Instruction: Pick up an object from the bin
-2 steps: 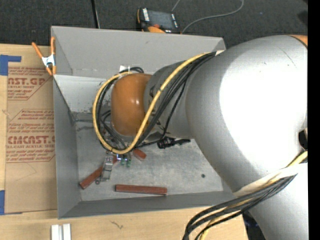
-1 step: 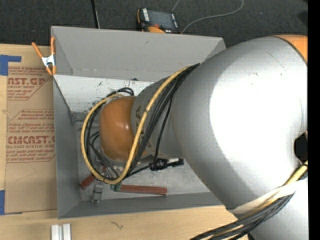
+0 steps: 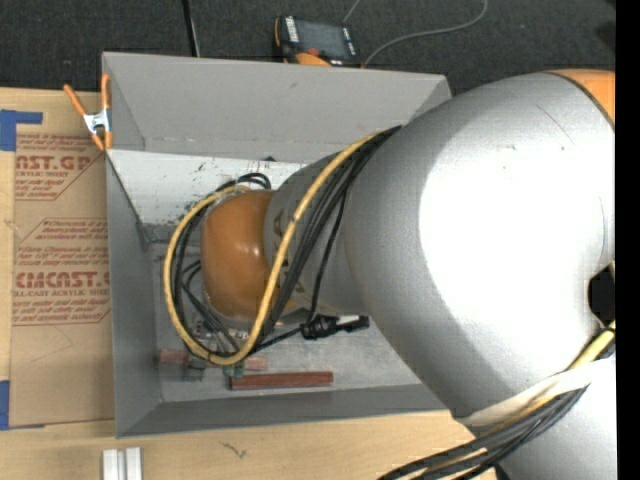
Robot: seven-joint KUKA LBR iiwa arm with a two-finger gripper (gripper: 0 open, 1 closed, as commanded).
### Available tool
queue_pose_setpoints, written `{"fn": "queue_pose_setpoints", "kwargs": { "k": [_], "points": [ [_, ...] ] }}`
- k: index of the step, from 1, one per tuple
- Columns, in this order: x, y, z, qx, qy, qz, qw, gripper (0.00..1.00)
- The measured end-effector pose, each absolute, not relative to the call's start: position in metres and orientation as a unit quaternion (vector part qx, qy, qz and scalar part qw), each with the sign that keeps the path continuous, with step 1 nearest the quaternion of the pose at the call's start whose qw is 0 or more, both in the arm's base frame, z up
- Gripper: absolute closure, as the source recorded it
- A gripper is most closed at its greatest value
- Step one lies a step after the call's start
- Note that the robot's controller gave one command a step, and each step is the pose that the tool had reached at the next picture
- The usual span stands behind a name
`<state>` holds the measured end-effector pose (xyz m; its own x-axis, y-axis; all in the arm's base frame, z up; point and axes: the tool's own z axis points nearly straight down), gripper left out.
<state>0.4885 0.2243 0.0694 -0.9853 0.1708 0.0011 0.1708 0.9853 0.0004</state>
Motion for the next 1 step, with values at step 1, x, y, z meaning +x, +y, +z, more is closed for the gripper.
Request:
{"fn": "queue_pose_setpoints", "kwargs": {
  "k": [1],
  "points": [
    [0.5068, 0.2337, 0.2031, -0.064, -0.998, -0.003, -0.004, 1.00]
  ]
}}
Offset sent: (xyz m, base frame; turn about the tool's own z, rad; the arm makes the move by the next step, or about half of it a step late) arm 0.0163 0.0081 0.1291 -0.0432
